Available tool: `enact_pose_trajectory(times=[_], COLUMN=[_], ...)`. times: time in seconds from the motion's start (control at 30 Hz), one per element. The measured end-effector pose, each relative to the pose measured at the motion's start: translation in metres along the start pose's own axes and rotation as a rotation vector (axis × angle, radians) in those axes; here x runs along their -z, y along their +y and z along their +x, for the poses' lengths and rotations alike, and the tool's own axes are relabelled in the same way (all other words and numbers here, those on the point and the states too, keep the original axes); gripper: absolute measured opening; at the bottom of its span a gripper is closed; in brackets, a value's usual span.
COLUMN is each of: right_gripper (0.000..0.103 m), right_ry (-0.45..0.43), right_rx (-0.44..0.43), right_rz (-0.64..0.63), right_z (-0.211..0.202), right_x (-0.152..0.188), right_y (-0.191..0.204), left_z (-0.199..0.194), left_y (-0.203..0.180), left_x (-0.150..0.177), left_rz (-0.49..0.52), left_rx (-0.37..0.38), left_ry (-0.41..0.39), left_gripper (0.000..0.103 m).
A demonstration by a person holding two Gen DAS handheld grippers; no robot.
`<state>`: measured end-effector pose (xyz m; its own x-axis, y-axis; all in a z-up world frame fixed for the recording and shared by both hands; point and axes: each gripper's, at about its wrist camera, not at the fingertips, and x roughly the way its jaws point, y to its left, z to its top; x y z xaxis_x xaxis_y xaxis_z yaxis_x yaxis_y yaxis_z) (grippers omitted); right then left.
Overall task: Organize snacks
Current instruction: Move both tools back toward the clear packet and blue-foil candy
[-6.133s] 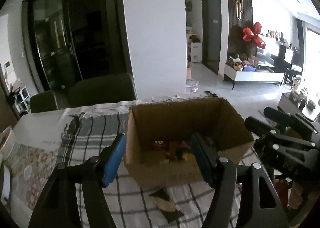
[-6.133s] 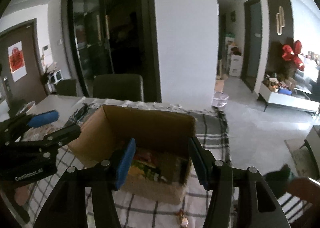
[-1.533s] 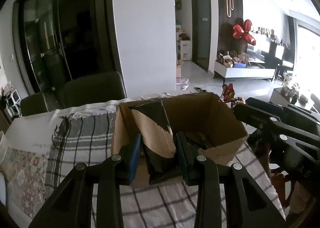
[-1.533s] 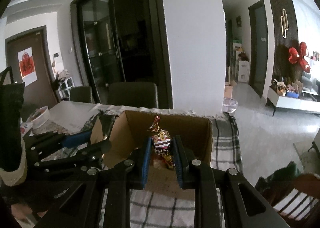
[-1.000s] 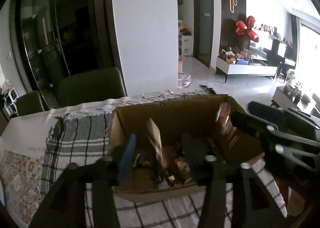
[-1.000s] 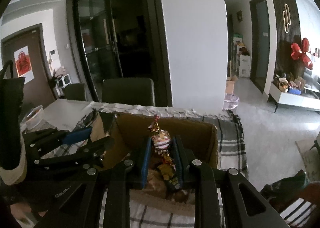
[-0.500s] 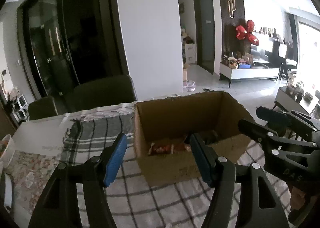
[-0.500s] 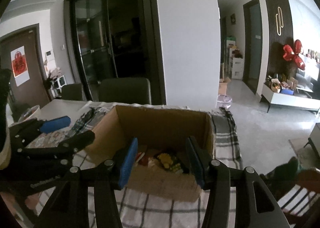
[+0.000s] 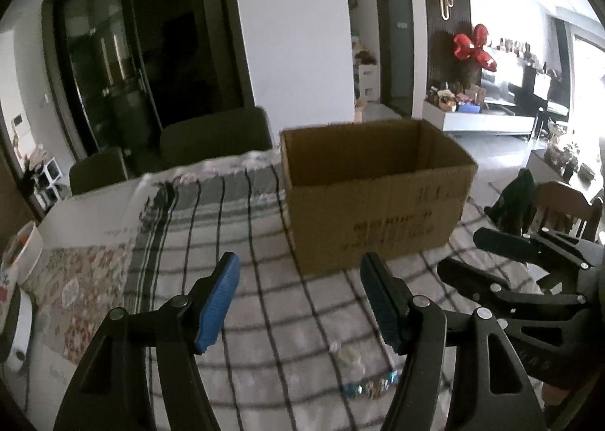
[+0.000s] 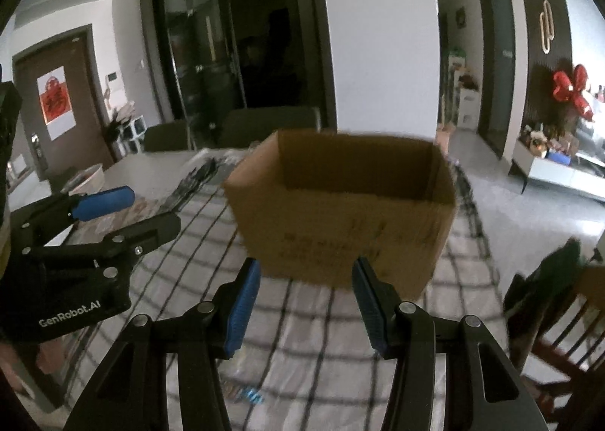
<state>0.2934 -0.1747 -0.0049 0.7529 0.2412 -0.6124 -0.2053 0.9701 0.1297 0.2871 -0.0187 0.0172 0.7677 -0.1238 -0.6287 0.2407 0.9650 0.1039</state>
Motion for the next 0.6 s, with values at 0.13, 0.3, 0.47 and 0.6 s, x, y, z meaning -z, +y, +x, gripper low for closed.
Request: enact_pose_trajectory(times=[0.13,0.3,0.47,0.6], right_gripper=[0.052,0.052,0.052,0.051], right_ry=[0.056,0.122,0.196,0.247], right_rx=[-0.029,-0.051,-0.073,-0.098], right_rz=[0.009,0.006,0.001,-0.022], right_z=[0.006,0.013,0.023,0.032], right_x=[0.023,0.048,0.07,0.084], right_y=[0.01,0.02,0.027,0.035], left_z=[0.0,0.005,0.012,0.017], left_y=[0.004,0.006,0.008,0.012], left_x=[0.021,0.049,0.08,0.101], left_rz=[-0.009,-0.016,-0.03,-0.049], left_rx=[-0.016,-0.022,-0.037,-0.051], left_ry=[0.032,0.085,0.141,0.183], left_gripper=[0.066,0.067,0.067,0.067])
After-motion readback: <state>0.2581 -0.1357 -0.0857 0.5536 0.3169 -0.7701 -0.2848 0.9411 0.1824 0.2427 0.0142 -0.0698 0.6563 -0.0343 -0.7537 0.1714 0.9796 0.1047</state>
